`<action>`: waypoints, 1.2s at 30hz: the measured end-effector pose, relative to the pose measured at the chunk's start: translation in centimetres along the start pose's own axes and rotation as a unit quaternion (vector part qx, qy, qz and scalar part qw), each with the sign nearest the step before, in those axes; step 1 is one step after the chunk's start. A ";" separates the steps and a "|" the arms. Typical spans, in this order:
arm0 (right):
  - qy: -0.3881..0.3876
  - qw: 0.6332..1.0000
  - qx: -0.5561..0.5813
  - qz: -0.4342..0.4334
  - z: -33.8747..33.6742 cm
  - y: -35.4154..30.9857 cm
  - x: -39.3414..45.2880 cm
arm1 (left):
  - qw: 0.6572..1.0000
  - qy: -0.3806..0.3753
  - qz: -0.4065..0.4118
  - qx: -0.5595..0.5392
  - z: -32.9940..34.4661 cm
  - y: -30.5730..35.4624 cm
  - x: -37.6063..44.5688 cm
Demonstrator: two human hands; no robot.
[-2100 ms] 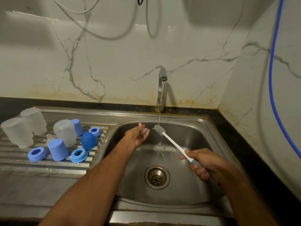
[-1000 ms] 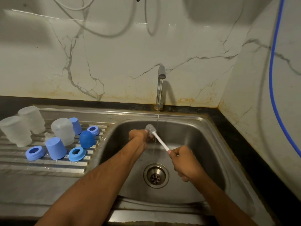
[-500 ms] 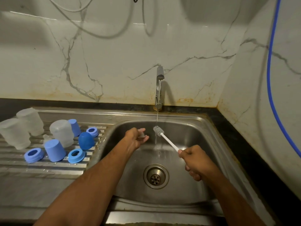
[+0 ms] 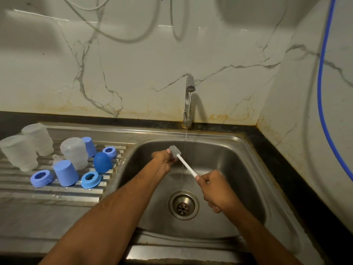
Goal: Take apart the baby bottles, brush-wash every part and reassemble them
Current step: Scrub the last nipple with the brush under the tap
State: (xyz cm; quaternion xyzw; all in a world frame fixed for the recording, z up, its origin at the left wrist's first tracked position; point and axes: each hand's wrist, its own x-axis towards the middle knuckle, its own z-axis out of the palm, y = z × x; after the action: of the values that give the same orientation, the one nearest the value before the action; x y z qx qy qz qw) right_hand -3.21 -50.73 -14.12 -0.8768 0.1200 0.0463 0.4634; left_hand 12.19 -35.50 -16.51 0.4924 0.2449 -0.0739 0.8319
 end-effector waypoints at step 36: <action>0.008 0.997 0.054 0.056 -3.4 0.4 -1.5 | 1.000 -0.014 -0.016 -0.017 -1.6 1.4 0.3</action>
State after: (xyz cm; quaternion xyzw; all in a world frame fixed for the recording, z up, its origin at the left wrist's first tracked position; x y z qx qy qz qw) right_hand -4.87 -53.49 -12.20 -0.8428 0.1749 0.0588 0.5056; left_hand 12.41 -33.38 -16.24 0.4728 0.2421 -0.0904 0.8424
